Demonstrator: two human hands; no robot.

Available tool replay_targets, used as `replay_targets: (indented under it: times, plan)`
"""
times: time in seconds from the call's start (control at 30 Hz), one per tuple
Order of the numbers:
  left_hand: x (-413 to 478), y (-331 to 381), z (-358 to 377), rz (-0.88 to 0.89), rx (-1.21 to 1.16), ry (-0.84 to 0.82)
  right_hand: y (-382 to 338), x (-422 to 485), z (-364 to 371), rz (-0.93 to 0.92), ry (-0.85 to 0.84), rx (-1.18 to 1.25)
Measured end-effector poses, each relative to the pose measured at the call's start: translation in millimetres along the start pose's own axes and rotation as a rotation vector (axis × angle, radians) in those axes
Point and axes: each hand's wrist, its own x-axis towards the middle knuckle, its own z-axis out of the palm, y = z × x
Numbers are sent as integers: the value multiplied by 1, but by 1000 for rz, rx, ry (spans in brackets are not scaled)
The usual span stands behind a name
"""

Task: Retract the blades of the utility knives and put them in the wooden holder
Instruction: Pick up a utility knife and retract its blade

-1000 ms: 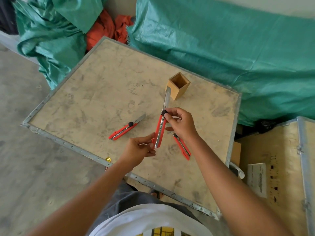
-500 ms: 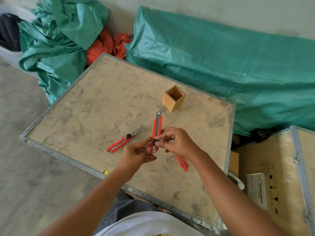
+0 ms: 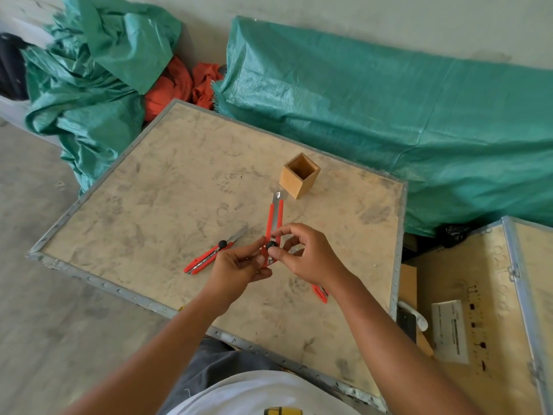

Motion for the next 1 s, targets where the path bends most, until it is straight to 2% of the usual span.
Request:
replay_targets:
  times: [0.07, 0.23, 0.43, 0.8, 1.0]
  plan:
    - [2, 3, 1, 11, -5, 0, 0, 0, -3, -13, -13, 21]
    - [7, 12, 8, 23, 5, -34, -3, 3, -5, -7, 145, -13]
    - [23, 20, 17, 35, 7, -60, 0, 7, -15, -63, 170, 43]
    - [78, 36, 30, 20, 179, -110, 18, 52, -53, 96, 305, 90]
    - [139, 71, 45, 127, 343, -109, 24, 114, -91, 90, 335, 90]
